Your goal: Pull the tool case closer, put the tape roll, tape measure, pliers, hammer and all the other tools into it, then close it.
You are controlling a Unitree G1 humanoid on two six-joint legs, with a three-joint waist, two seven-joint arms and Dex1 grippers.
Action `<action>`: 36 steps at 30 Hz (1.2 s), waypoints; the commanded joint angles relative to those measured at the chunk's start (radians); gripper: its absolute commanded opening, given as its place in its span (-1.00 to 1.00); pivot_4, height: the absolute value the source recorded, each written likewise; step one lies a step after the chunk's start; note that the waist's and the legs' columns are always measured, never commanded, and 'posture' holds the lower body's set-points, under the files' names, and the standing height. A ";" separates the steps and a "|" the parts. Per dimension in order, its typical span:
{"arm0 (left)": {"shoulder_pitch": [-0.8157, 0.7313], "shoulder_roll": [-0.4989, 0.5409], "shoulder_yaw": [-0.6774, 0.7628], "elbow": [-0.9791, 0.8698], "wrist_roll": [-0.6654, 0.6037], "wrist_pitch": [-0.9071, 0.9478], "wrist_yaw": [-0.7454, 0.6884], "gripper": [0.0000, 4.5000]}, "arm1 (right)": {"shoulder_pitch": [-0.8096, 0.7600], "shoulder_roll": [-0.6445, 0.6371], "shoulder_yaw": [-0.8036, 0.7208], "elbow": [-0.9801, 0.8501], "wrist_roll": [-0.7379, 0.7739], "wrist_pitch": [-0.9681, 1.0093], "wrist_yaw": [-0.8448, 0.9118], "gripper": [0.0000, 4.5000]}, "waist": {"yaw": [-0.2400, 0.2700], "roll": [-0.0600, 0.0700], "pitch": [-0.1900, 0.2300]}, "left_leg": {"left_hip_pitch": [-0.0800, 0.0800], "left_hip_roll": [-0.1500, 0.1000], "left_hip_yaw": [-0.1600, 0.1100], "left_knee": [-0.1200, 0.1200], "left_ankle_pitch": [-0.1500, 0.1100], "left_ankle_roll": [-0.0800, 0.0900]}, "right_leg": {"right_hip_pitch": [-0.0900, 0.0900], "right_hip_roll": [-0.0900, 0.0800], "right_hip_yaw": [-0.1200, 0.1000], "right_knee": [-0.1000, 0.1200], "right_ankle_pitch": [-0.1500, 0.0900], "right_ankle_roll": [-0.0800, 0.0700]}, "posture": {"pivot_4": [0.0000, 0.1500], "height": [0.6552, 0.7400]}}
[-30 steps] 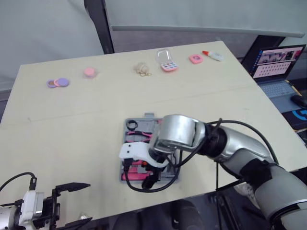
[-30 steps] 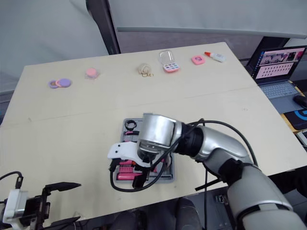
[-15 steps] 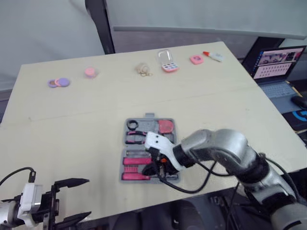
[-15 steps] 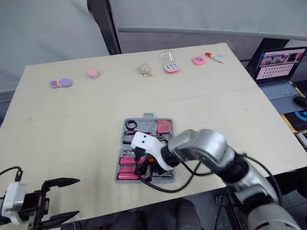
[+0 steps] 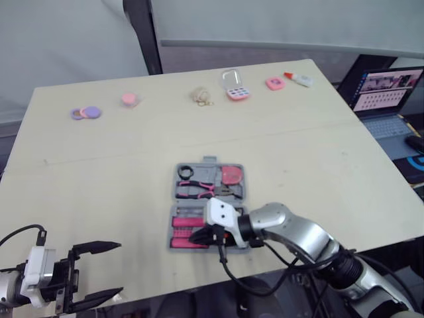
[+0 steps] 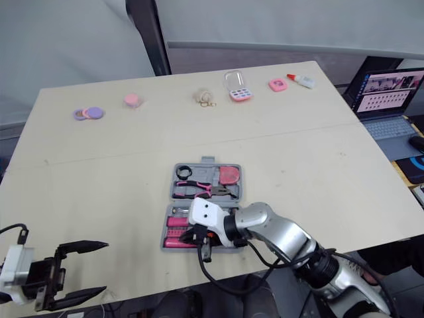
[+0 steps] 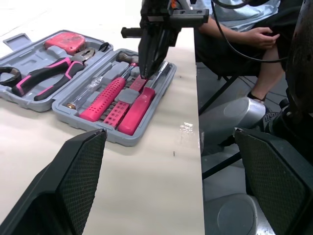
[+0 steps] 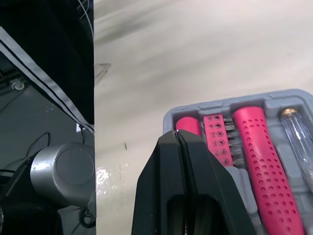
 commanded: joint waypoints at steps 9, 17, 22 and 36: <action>0.005 0.008 0.019 0.003 -0.009 -0.010 -0.019 1.00 | 0.043 0.035 -0.029 0.073 -0.064 -0.071 0.043 -0.97 | 0.000 -0.001 0.000 | 0.001 0.000 0.000 0.000 0.000 0.000 | 0.000 0.000 0.000 0.000 0.000 0.000 | 1.00 1.00; 0.012 0.017 0.029 0.006 -0.010 -0.011 -0.026 1.00 | 0.065 0.048 -0.035 0.116 -0.091 -0.088 0.065 -0.97 | 0.000 -0.001 0.000 | 0.001 0.000 0.000 0.000 0.000 0.000 | 0.000 0.000 0.000 0.000 0.000 0.000 | 1.00 1.00; 0.012 0.021 0.032 0.005 -0.011 -0.010 -0.030 1.00 | 0.079 0.052 -0.037 0.145 -0.114 -0.097 0.069 -0.97 | 0.000 -0.001 -0.001 | 0.001 0.000 0.000 0.000 0.000 0.000 | 0.001 0.000 0.000 0.000 0.000 0.000 | 1.00 1.00; -0.017 0.031 0.017 0.022 -0.011 -0.011 -0.034 1.00 | 0.084 0.071 -0.053 0.158 -0.118 -0.060 0.082 -0.97 | 0.000 -0.002 -0.001 | 0.001 0.000 0.000 0.000 0.000 0.000 | 0.001 0.000 0.000 0.001 0.000 0.000 | 1.00 1.00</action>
